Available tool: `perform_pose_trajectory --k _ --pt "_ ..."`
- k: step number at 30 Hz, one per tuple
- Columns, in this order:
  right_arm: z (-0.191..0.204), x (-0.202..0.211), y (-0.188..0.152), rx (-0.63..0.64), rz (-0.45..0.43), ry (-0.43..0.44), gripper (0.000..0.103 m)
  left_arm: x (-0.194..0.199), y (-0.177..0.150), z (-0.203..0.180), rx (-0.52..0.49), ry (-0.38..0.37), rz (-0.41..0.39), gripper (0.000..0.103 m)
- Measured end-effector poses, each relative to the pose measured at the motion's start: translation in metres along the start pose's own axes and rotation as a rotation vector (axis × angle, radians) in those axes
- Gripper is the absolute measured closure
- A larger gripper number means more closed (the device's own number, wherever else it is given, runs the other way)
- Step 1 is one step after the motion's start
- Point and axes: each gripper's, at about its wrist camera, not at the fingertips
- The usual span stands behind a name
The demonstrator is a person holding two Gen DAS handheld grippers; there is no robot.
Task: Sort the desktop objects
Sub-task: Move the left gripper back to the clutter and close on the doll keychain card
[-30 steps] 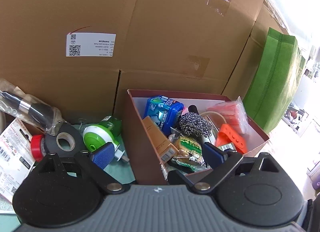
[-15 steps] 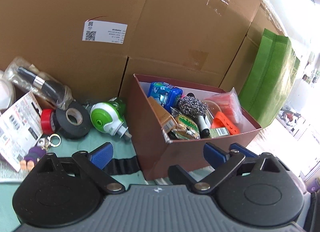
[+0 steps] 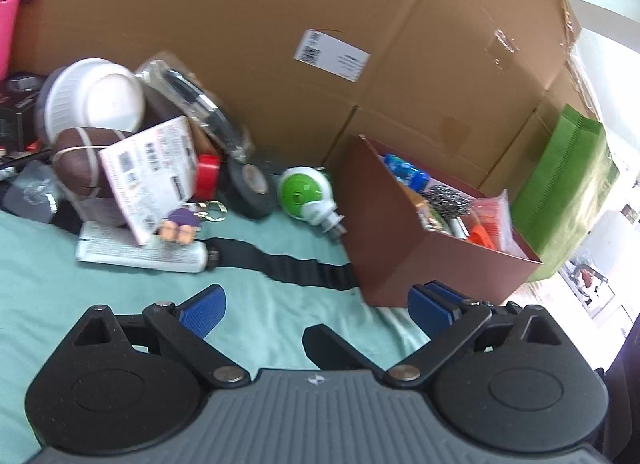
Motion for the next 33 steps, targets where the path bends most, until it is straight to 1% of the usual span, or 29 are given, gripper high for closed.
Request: perform_pose_trajectory --k 3,5,9,12,17,20,22,23,24,26,28,29,30,31,33 --pt "0.010 -0.010 0.000 -0.009 0.021 0.046 0.002 0.006 0.003 0.014 -0.015 0.056 -0.037 0.002" --pt "0.015 -0.017 0.000 -0.010 0.039 0.063 0.002 0.009 0.006 0.026 -0.001 0.084 -0.060 0.002" --pt "0.023 -0.027 0.000 -0.015 0.066 0.085 0.002 0.013 0.015 0.048 0.049 0.112 -0.083 0.002" --pt "0.026 -0.034 0.001 -0.024 0.076 0.097 0.002 0.013 0.019 0.058 0.062 0.133 -0.106 0.003" --pt "0.033 -0.047 0.006 -0.035 0.086 0.105 0.002 0.009 0.027 0.068 0.062 0.147 -0.116 0.006" --pt "0.038 -0.055 0.011 -0.022 0.089 0.115 0.004 0.004 0.034 0.074 0.055 0.152 -0.111 0.011" --pt "0.042 -0.062 0.015 -0.008 0.089 0.122 0.009 0.002 0.038 0.079 0.064 0.159 -0.112 0.014" --pt "0.044 -0.065 0.017 -0.002 0.089 0.124 0.012 0.001 0.039 0.081 0.066 0.163 -0.112 0.018" --pt "0.045 -0.069 0.019 0.003 0.088 0.127 0.012 -0.001 0.042 0.082 0.067 0.167 -0.111 0.021" --pt "0.050 -0.077 0.024 0.011 0.084 0.121 0.012 -0.006 0.046 0.084 0.064 0.174 -0.107 0.026" --pt "0.053 -0.084 0.027 0.022 0.079 0.114 0.014 -0.010 0.049 0.085 0.058 0.167 -0.097 0.032" --pt "0.054 -0.088 0.028 0.026 0.081 0.110 0.019 -0.013 0.050 0.085 0.054 0.160 -0.088 0.039" --pt "0.055 -0.092 0.029 0.028 0.085 0.109 0.024 -0.016 0.051 0.085 0.050 0.154 -0.077 0.044" --pt "0.055 -0.096 0.029 0.030 0.089 0.108 0.026 -0.019 0.052 0.086 0.047 0.151 -0.067 0.046" --pt "0.056 -0.104 0.029 0.037 0.102 0.112 0.036 -0.027 0.053 0.087 0.048 0.155 -0.054 0.052"
Point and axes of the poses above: each gripper's, at about its wrist camera, not at the fingertips, and x roughly against the way its jaws point, z to its left, y to its top, and after that the axes turned 4 degrees about x, right-handed
